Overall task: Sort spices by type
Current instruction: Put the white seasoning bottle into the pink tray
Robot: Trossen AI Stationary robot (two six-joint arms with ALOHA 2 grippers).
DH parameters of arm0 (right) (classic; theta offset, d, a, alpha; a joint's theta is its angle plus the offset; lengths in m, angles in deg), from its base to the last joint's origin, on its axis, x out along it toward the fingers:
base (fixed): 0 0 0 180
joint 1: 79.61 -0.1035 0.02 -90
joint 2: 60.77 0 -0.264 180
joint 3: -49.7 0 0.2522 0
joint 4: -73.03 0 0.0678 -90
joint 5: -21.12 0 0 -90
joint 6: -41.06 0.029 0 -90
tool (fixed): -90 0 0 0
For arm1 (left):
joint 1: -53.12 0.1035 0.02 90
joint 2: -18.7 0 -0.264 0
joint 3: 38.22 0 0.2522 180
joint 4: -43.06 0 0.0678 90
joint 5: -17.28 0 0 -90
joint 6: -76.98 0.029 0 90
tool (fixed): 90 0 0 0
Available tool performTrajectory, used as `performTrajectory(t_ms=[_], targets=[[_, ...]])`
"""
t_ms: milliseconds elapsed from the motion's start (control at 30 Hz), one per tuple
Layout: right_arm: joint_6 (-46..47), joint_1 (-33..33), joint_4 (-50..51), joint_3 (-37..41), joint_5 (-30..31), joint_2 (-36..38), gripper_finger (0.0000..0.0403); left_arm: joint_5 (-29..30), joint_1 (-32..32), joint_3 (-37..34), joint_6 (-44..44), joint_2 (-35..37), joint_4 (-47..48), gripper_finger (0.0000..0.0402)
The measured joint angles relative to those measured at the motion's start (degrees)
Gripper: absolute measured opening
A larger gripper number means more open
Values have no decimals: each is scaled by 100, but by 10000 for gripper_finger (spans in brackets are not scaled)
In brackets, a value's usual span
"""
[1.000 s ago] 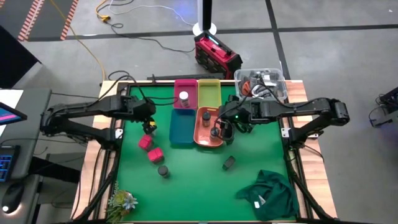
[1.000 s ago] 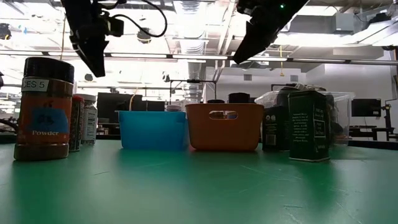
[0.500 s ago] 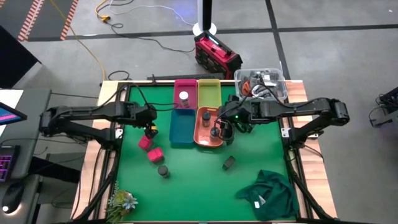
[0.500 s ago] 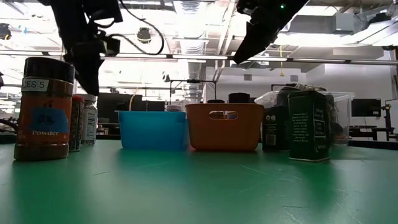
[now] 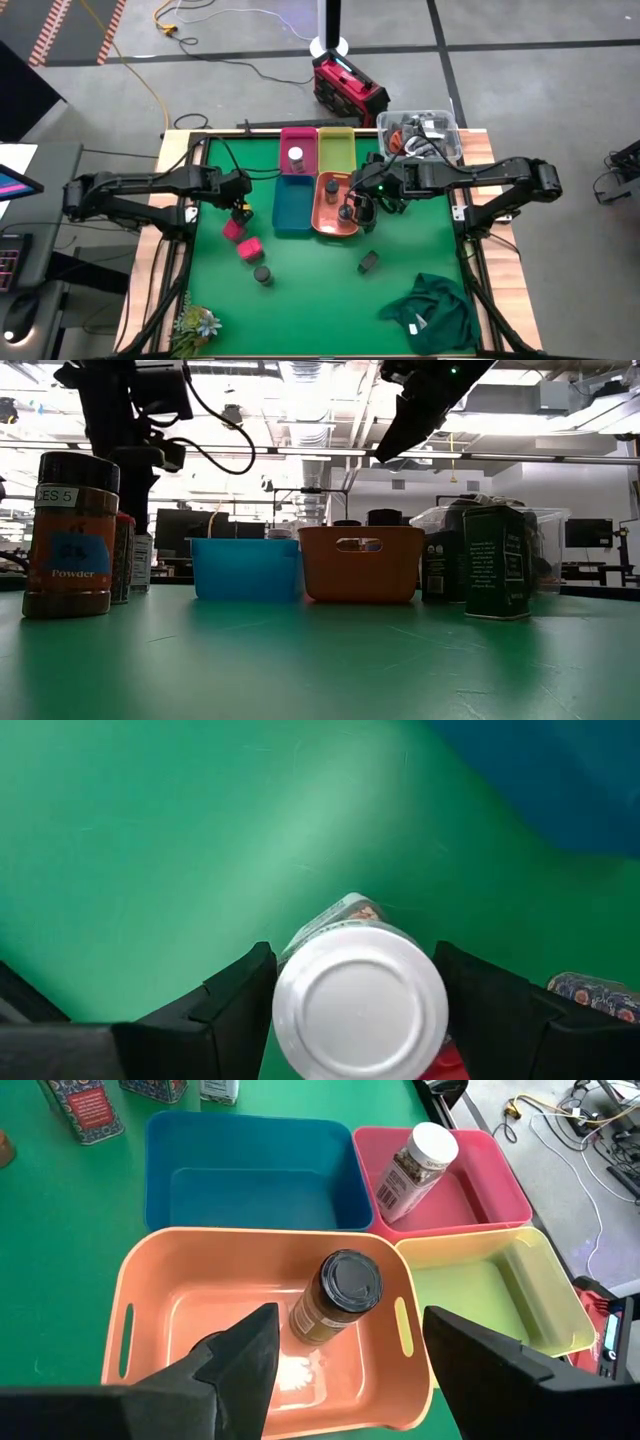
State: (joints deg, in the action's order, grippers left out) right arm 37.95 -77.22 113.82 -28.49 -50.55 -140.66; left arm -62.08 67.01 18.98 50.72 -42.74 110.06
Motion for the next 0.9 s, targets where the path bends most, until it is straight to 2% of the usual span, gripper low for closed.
performTrajectory(t_ms=[200, 433, 633, 800, 900], targets=[[-12, 0, -4, 0, 0, 0, 276, -101, 0, -55, -24, -1, 14, 250], [-11, 0, -11, 0, 0, 0, 276, -103, 9, -48, 135, 1, -21, 199], [-11, 0, -16, 0, 0, 0, 276, 74, 79, 56, 388, -21, -38, 199], [-11, 0, -57, 0, 0, 0, 276, 166, 449, 220, 886, -14, -543, 199], [-2, 0, -53, 0, 0, 0, 276, 28, 721, 254, 1176, -60, -742, 199]])
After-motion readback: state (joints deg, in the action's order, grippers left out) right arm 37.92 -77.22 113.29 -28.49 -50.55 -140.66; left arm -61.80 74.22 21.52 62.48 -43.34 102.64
